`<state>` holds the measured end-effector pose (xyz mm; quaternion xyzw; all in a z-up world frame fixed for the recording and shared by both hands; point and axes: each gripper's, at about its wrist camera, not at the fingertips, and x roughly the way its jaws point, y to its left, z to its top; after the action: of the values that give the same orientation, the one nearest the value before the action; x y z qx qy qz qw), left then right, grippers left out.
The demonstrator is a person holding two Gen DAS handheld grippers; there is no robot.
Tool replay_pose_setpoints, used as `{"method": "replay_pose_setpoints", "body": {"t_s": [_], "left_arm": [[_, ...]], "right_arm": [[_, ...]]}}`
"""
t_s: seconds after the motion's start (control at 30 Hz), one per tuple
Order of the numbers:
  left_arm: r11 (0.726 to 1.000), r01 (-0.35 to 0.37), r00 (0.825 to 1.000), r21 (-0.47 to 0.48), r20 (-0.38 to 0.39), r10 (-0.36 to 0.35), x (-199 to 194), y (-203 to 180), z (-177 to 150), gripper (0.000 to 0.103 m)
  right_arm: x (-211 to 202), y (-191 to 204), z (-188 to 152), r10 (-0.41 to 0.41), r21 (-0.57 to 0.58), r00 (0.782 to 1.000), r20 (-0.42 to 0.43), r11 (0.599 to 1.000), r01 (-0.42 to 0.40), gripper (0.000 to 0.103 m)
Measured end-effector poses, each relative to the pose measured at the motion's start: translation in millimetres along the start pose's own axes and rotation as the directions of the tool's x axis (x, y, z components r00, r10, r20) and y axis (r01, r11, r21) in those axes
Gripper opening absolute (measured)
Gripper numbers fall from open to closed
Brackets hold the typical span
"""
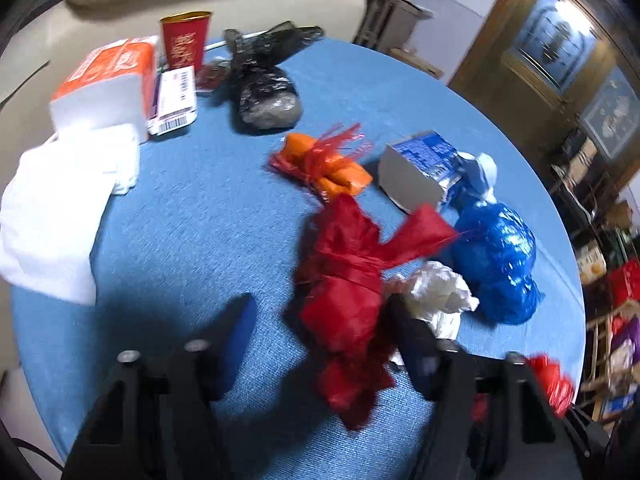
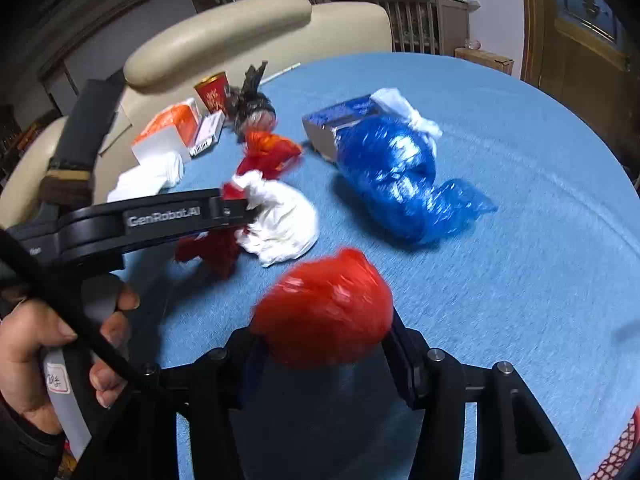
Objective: Collect trash
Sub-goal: 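Grasp the red bag bundle with the left gripper while the right grasps the red ball bag, then carry both red bags to the red wastebasket and open both grippers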
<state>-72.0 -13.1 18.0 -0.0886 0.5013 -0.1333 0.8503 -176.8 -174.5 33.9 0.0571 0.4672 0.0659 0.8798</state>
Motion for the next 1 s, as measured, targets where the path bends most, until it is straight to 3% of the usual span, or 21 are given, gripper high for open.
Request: {"method": "replay_pose_setpoints", "body": {"t_s": [0.03, 0.13, 0.6, 0.73, 1.0], "left_arm": [[1.000, 0.022, 1.000, -0.008, -0.011, -0.022, -1, 2, 0, 0.036], [1.000, 0.023, 0.999, 0.014, 0.022, -0.023, -14, 2, -5, 0.035], [0.999, 0.001, 0.985, 0.034, 0.170, -0.007, -94, -1, -44, 0.034], [0.998, -0.006, 0.979, 0.068, 0.206, -0.008, -111, -17, -52, 0.034], [0.971, 0.070, 0.972, 0.229, 0.205, -0.118, -130, -78, -80, 0.034]], "right_arm": [[1, -1, -2, 0.002, 0.013, 1.000, -0.001, 1.000, -0.002, 0.049], [-7, -4, -7, -0.004, 0.053, 1.000, 0.017, 0.999, 0.003, 0.044], [-81, -23, -39, -0.067, 0.140, 0.985, 0.159, 0.989, 0.045, 0.044], [-101, -38, -55, -0.087, 0.176, 0.979, 0.183, 0.983, 0.054, 0.044], [-148, -85, -103, -0.177, 0.284, 0.960, 0.216, 0.952, 0.112, 0.044]]}}
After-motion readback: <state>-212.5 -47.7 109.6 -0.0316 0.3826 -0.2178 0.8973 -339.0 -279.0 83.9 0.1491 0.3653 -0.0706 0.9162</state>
